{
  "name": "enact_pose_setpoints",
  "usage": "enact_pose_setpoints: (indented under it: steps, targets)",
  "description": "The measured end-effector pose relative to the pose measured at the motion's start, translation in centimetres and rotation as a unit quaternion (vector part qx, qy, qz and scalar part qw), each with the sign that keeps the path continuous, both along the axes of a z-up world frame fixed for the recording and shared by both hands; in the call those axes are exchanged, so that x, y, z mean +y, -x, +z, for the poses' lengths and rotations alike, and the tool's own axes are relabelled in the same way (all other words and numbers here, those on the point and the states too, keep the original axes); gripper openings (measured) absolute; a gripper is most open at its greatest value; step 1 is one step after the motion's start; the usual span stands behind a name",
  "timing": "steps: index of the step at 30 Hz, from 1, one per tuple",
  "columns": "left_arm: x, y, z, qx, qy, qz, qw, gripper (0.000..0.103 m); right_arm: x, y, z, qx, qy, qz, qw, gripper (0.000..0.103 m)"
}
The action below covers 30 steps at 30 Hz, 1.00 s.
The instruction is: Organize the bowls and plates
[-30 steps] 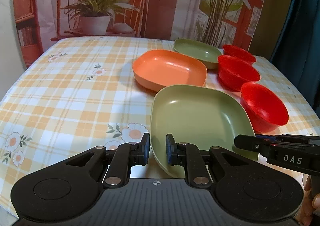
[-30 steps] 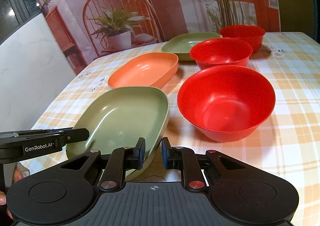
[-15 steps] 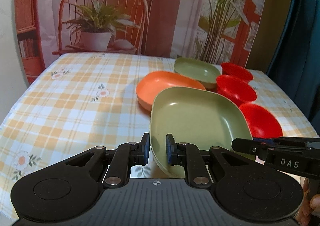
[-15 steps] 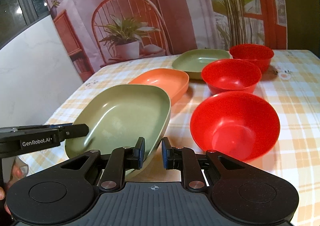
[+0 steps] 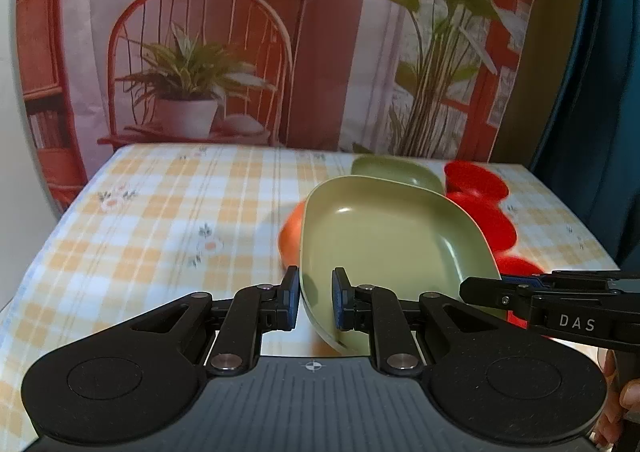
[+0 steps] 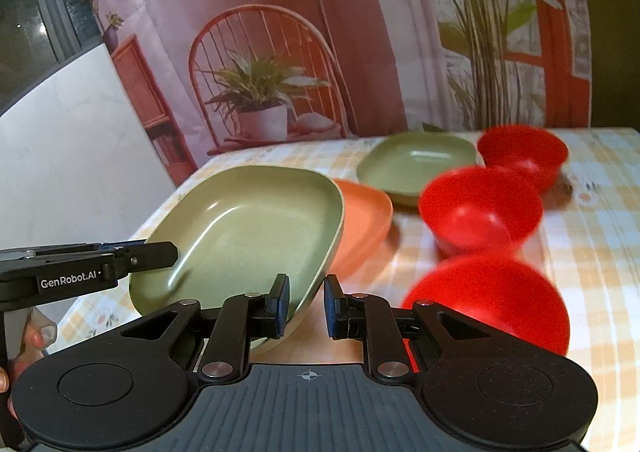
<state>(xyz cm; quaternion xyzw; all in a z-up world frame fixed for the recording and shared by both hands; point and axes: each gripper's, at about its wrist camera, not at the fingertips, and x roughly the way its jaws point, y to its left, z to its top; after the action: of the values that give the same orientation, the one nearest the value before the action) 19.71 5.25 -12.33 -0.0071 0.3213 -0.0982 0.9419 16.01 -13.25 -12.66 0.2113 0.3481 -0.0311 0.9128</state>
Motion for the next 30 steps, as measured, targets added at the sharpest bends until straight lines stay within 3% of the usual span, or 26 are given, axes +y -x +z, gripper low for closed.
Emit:
enact_pose_setpoints:
  steps: [8,15,30]
  targets:
    - [-0.1,-4.5,2.5,-0.015,-0.007,-0.011,0.9998,0.018,-2.4,-4.5,1.6,-0.004,0.009,-0.007,1.0,0.017]
    - [-1.3,-9.7,3.8,-0.027,-0.042,-0.042,0.9979,0.018,-4.6,-7.9,1.6,0.006,0.002,-0.027,1.0,0.018]
    - [-0.1,-14.2,-2.0,0.068,-0.033,-0.079,0.994,0.018,-4.3,-8.1,-4.4,0.076,-0.052,-0.038,0.995,0.02]
